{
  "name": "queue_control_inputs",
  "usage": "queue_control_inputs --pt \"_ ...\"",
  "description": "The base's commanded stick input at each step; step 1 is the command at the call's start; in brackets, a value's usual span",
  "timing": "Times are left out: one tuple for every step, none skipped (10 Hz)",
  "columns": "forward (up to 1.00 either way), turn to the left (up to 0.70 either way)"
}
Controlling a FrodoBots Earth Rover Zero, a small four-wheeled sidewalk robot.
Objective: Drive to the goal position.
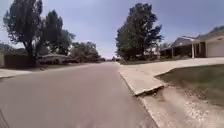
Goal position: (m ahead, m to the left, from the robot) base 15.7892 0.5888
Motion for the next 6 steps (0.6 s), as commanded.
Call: queue_control_inputs --pt "0.7 0.0" --pt "0.7 0.0" --pt "0.7 0.0" --pt "0.7 0.0" --pt "0.7 0.0" --pt "0.7 0.0"
